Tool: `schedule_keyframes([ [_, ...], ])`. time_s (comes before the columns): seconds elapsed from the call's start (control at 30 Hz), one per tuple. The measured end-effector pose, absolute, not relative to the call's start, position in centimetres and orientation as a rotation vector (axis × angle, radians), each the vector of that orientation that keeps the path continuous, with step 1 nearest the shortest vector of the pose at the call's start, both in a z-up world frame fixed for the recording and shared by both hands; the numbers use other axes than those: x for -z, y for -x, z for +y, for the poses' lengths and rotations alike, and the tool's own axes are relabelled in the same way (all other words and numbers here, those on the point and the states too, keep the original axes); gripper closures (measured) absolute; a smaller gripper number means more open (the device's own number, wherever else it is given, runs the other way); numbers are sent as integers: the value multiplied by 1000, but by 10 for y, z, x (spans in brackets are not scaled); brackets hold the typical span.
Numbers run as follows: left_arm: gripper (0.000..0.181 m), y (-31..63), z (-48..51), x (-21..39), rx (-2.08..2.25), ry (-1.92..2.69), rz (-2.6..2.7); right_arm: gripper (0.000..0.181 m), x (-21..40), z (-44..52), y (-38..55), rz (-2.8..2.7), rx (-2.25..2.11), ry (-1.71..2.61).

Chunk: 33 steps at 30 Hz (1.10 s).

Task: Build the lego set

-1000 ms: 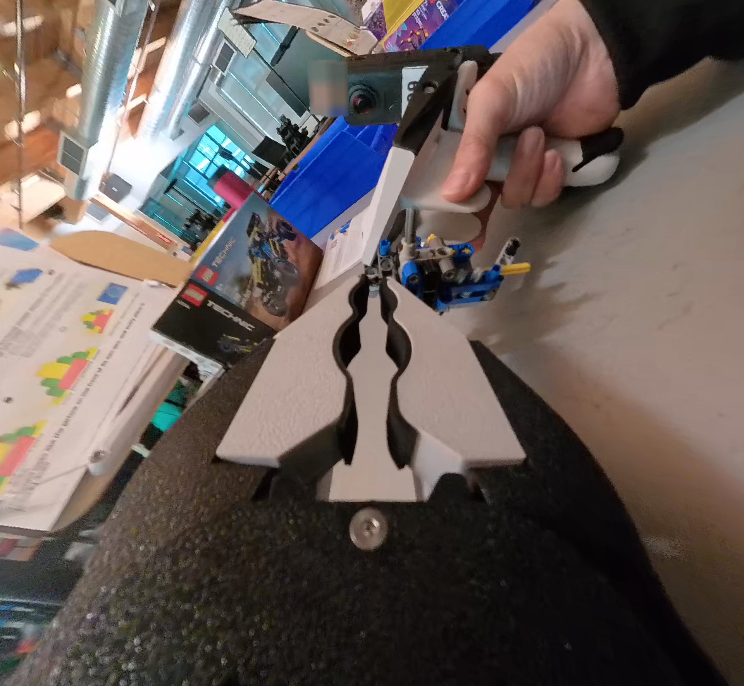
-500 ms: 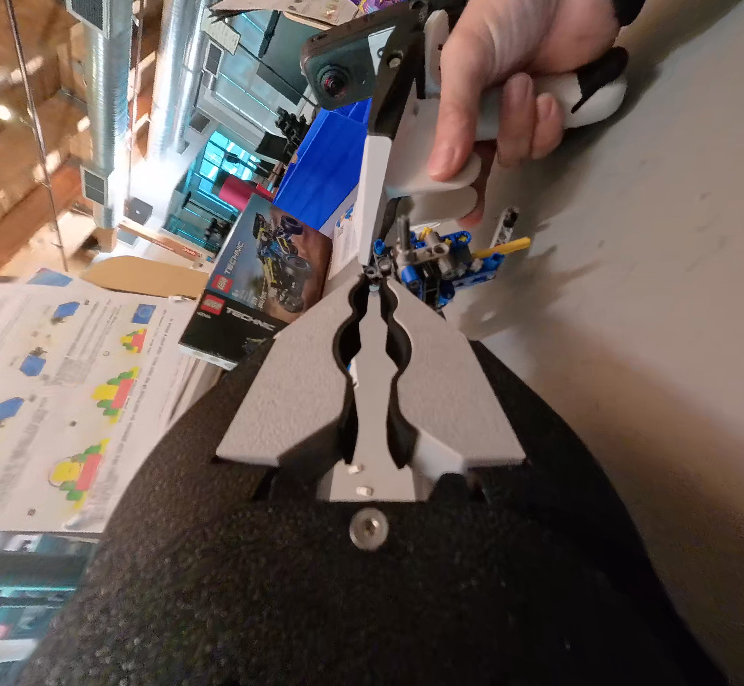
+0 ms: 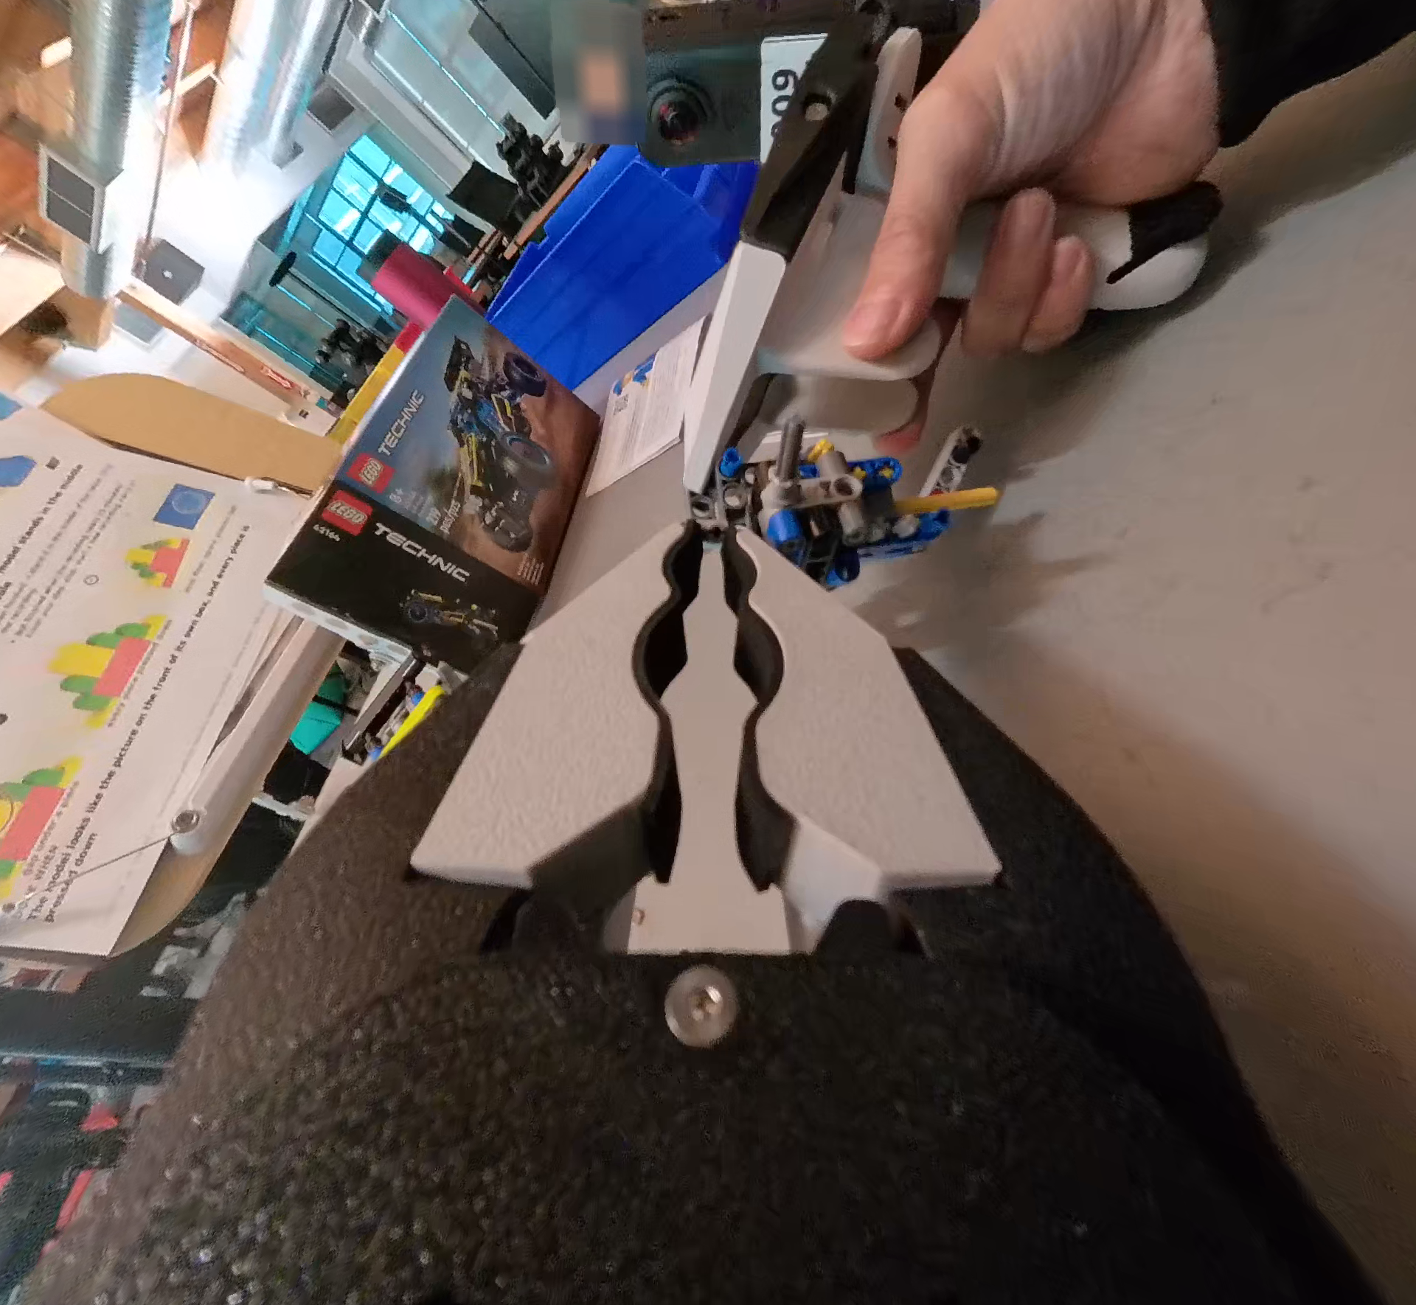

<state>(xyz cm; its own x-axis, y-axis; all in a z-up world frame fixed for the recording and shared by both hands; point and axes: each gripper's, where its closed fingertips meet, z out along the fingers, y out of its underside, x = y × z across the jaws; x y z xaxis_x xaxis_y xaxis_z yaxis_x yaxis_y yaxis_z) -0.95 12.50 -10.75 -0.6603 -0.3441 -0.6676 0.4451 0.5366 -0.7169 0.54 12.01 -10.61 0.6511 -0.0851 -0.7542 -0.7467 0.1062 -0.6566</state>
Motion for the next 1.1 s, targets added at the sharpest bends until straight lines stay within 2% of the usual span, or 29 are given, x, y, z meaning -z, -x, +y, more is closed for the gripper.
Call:
schedule_keyframes([
  [0.4, 177, 9, 126, 110, 1168, -102, 1965, 172, 107, 122, -2, 748, -572, 1421],
  [0.63, 178, 11, 126, 112, 1056, -260, 1883, 173, 109, 122, -3, 738, -565, 1442],
  [0.9, 178, 13, 125, 103, 1296, -186, 1851, 173, 103, 118, 0, 715, -625, 1402],
  [1.1, 177, 12, 125, 102, 1306, -146, 1859, 173, 101, 117, 0, 718, -664, 1379],
])
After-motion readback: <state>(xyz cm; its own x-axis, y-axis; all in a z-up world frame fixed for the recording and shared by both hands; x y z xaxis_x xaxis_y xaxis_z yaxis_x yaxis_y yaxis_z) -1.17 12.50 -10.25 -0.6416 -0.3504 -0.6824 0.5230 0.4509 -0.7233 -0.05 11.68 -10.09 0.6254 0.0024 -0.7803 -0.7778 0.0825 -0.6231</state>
